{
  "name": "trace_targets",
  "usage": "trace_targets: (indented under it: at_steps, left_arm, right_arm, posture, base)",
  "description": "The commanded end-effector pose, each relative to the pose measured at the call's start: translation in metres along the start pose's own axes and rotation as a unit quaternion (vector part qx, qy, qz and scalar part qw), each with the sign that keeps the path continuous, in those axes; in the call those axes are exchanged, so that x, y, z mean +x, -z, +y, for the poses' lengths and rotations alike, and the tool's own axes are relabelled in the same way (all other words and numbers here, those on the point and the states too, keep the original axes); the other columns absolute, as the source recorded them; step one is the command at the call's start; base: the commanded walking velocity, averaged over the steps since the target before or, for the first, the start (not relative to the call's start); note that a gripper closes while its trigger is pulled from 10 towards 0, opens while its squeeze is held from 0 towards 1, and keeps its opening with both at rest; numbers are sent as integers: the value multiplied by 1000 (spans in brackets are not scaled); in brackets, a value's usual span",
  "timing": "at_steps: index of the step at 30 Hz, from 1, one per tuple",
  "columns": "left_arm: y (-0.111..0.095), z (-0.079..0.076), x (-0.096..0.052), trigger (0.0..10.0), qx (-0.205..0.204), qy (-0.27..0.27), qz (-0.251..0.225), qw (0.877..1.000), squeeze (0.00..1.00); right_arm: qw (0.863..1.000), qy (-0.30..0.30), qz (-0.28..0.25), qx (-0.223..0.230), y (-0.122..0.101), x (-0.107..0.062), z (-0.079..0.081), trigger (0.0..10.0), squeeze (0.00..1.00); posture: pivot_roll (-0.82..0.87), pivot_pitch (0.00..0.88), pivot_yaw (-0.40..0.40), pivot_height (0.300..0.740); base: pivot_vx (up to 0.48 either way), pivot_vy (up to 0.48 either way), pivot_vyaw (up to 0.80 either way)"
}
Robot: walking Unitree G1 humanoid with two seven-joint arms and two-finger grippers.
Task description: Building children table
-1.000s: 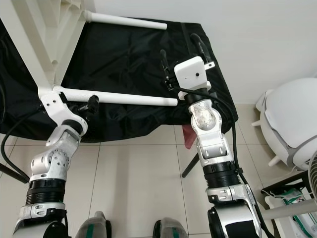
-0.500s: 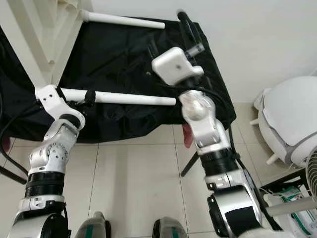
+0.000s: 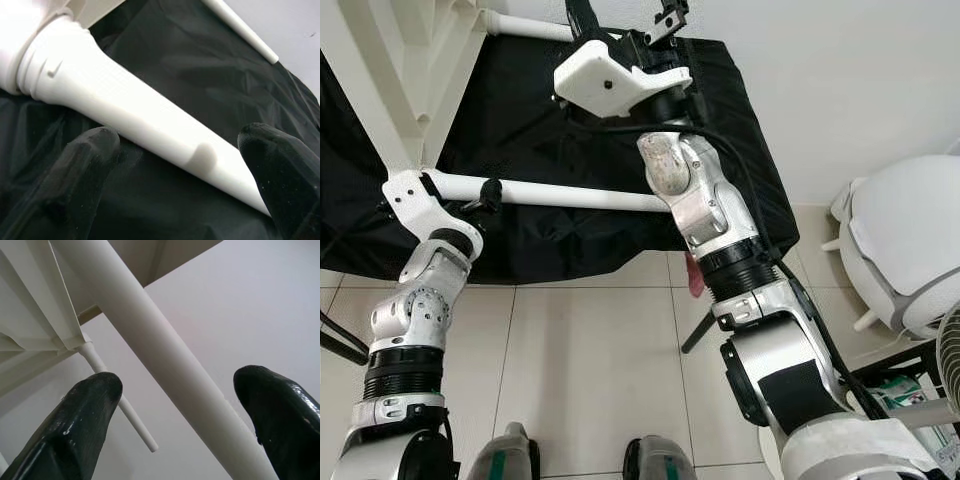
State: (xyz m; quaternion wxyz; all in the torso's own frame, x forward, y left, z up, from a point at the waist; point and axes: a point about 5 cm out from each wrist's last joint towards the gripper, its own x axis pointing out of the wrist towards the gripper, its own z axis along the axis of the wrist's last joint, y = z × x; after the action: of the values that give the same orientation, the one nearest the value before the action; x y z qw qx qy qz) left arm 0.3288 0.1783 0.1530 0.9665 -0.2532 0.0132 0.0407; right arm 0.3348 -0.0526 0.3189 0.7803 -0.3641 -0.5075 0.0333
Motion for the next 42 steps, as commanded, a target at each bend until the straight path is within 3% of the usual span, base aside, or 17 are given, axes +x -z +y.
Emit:
trace_targets:
  at_steps: [1,5,12,21,25,34,42]
  left_arm:
    - [5,3,-2,10000,-1,-6,7,1000,0]
    - [6,2,-2,10000,-2,-7,8,1000,0]
    - [6,1,0,10000,-1,-5,10,1000,0]
    - [5,-1,0,10000,1,-3,9,1000,0]
    - [5,-1,0,10000,4,-4,8,1000,0]
    - [1,3,-3,10000,6,-12,-1,1000,0]
    - [0,2,-2,10000,8,-11,-4,1000,0]
  right_arm:
    - [1000,18,-10,-9,-3,9,-8,10000,0]
    - [999,46,-24,-14,-7,27,-22,10000,0]
    - [998,38,-37,-17,-12,40,-27,10000,0]
    - [1000,-6,-27,-2,-14,54,-25,10000,0]
    - [998,-55,-23,-10,-16,70,-26,10000,0]
    - [993,-109,-34,15,-15,57,-16,10000,0]
    - [989,-133,-46,52,-13,45,-17,10000,0]
  posture:
    - [55,49,-71,740]
    - [39,56,-66,740]
    - [32,58,-63,740]
    - [27,60,-62,740]
    - [29,62,-68,740]
    - [43,57,-74,740]
    - [46,55,-74,740]
  base:
    - [0,0,0]
    - [0,0,0]
    - [0,0,0]
    - [0,0,0]
    - [0,0,0]
    - [0,0,0]
    - [0,0,0]
